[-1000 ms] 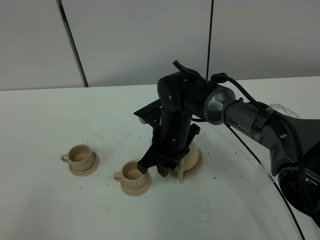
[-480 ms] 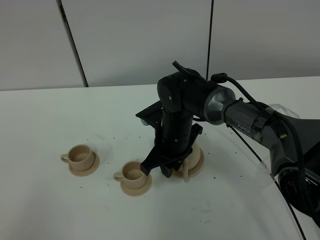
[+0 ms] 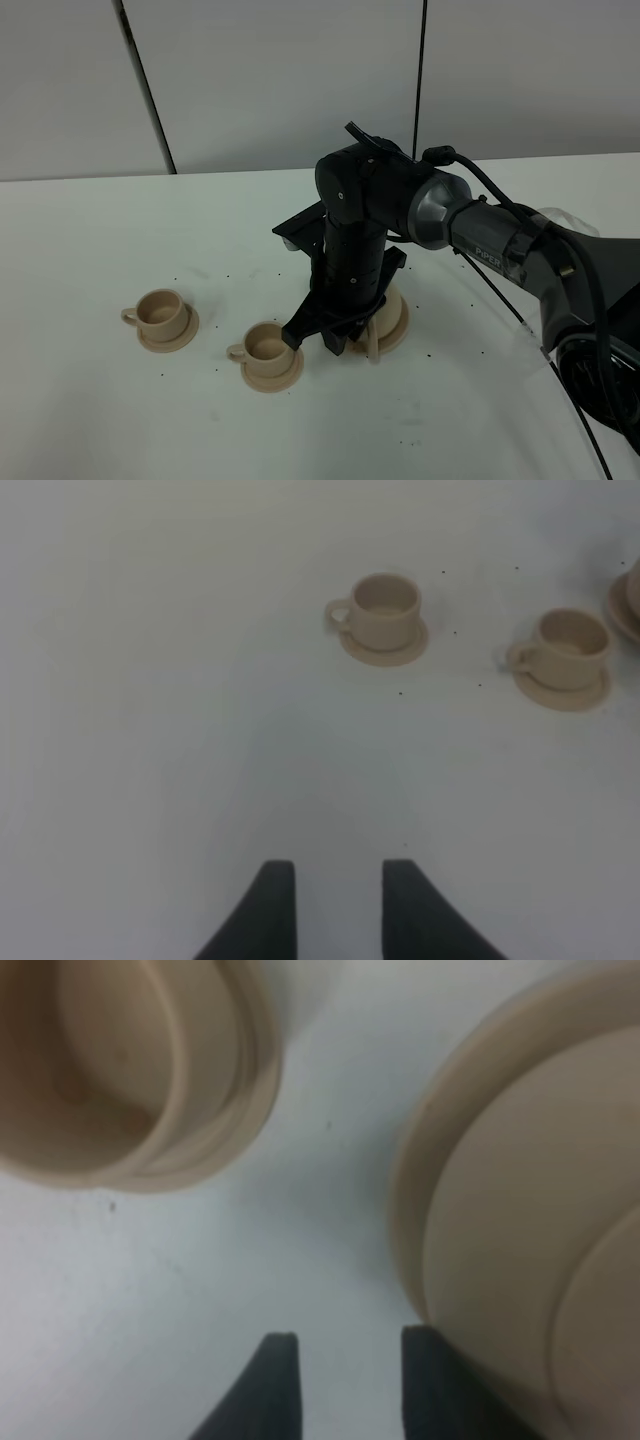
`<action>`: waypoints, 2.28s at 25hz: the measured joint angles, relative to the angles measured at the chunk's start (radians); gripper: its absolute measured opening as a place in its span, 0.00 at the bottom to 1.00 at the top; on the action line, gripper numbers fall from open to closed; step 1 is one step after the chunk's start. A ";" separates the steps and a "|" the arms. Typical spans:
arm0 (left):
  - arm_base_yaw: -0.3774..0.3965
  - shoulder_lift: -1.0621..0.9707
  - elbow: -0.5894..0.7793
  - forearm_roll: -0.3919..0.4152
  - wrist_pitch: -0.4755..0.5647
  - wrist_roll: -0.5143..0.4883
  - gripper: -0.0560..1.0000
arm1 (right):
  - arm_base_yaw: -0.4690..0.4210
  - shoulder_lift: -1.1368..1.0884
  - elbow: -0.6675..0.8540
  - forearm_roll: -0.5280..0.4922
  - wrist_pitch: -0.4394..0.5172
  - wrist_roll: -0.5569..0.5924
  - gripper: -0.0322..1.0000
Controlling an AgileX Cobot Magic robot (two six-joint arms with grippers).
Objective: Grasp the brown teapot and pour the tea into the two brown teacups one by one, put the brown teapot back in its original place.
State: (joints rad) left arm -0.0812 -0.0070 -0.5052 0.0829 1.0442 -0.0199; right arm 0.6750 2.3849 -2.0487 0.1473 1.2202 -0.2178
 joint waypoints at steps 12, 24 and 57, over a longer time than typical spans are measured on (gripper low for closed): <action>0.000 0.000 0.000 0.000 0.000 0.000 0.32 | 0.000 0.000 0.000 0.025 -0.001 -0.001 0.27; 0.000 0.000 0.000 0.000 0.000 0.000 0.32 | 0.000 -0.029 0.000 0.032 -0.001 -0.001 0.27; 0.000 0.000 0.000 0.000 0.000 -0.001 0.32 | -0.007 -0.112 0.121 0.038 -0.001 -0.009 0.27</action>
State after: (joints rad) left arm -0.0812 -0.0070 -0.5052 0.0829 1.0442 -0.0204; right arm 0.6685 2.2729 -1.9275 0.1849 1.2189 -0.2266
